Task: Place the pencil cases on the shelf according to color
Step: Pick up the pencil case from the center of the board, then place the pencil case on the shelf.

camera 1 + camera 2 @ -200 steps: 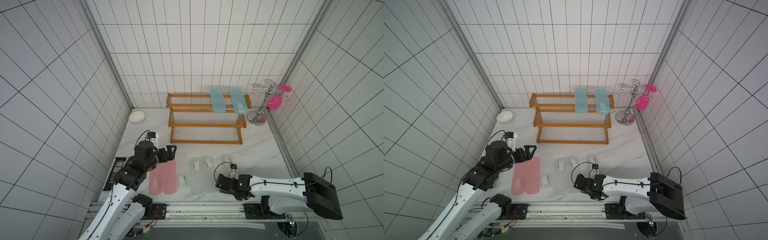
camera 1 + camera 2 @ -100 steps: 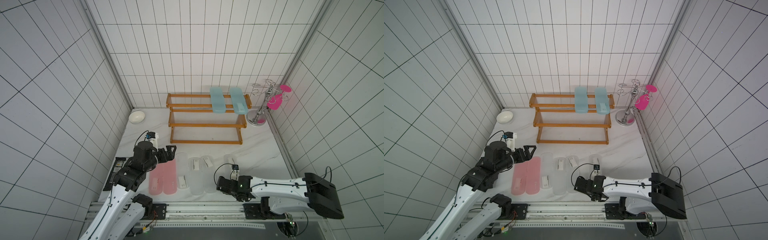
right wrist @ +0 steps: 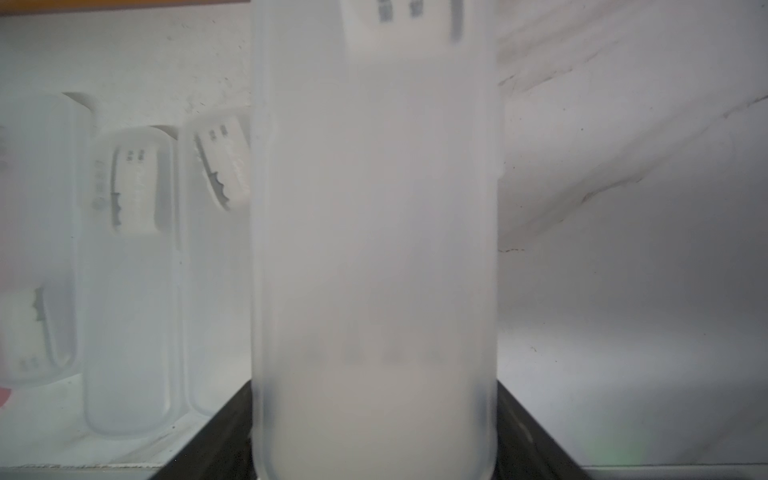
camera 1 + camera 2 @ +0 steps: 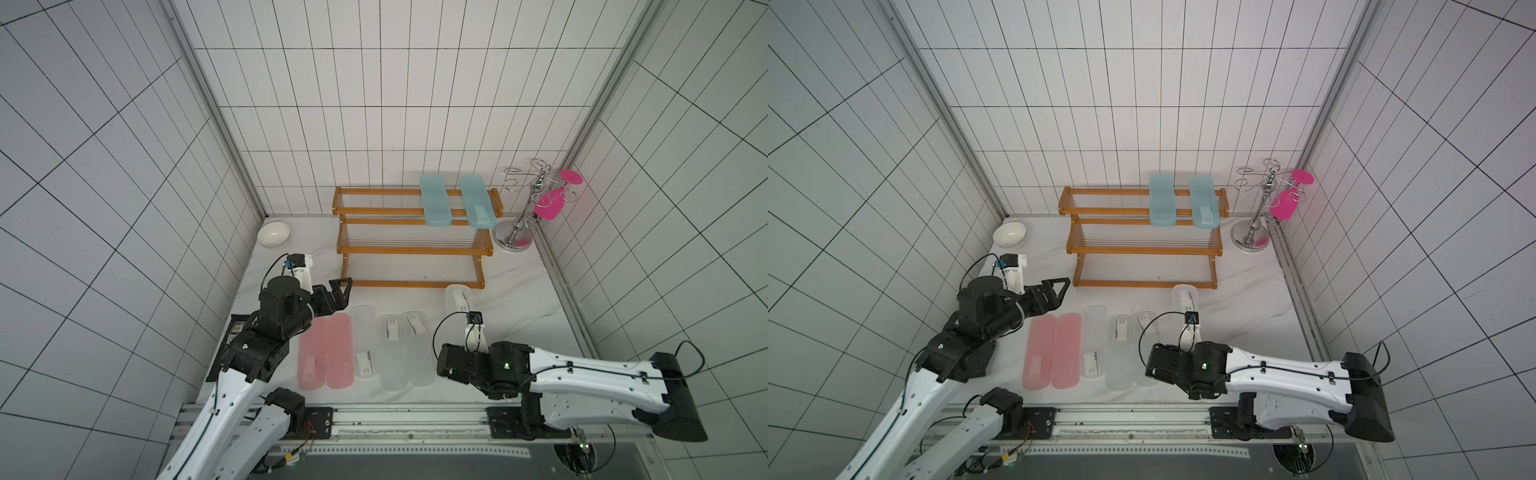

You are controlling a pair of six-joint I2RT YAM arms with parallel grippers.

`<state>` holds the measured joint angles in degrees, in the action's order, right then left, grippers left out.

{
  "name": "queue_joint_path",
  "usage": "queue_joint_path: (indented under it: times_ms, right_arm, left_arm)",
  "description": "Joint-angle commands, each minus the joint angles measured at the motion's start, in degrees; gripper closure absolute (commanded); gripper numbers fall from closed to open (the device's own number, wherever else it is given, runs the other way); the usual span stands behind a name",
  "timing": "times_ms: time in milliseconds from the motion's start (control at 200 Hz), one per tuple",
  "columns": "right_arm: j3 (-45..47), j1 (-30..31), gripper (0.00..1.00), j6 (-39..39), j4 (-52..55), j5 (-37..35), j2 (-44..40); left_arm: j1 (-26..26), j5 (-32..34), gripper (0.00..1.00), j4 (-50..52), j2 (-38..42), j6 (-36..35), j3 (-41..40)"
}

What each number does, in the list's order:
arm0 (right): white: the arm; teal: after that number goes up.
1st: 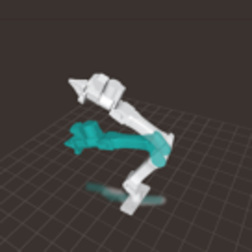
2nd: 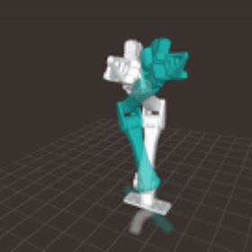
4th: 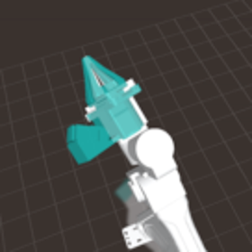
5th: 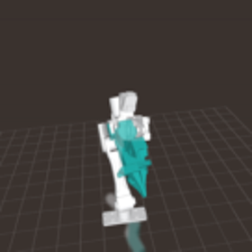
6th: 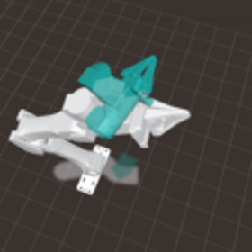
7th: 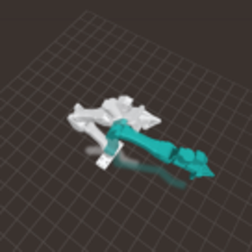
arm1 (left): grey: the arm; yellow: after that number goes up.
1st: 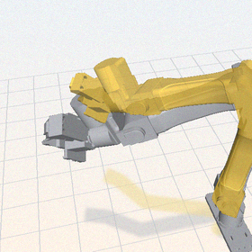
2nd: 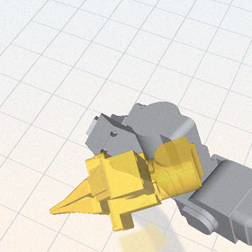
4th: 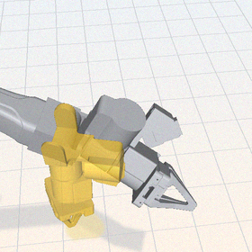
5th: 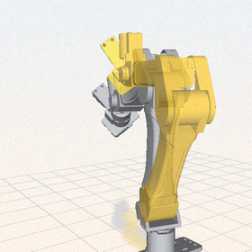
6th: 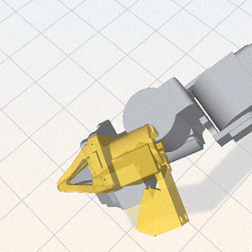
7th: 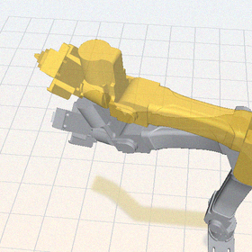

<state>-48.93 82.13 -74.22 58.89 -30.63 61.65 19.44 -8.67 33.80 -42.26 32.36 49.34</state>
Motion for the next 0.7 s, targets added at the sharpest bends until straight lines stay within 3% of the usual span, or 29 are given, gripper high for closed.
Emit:
queue_joint_path:
  times_ms: [0, 185, 365, 695]
  right_arm:
    - [-4.1, -2.7, 0.31, 6.3, 3.5, -4.6, -3.6]
    - [-7.8, -13.9, 0.31, 23.1, -2.4, 2.5, -7.5]
    - [-12.3, -26.1, 0.30, 35.0, -8.4, 13.1, -3.4]
    - [-23.4, -37.8, 0.30, 45.1, -12.0, 15.8, 11.0]
  left_arm:
    - [0.2, -0.5, 0.02, -4.6, -3.5, -0.4, 3.9]
    - [0.0, -1.0, 0.01, -8.2, -8.8, -2.5, 6.7]
    - [-0.6, -1.2, 0.01, -9.8, -12.4, -4.8, 7.6]
    - [-2.4, -1.6, 0.01, -11.4, -12.9, -5.9, 5.0]
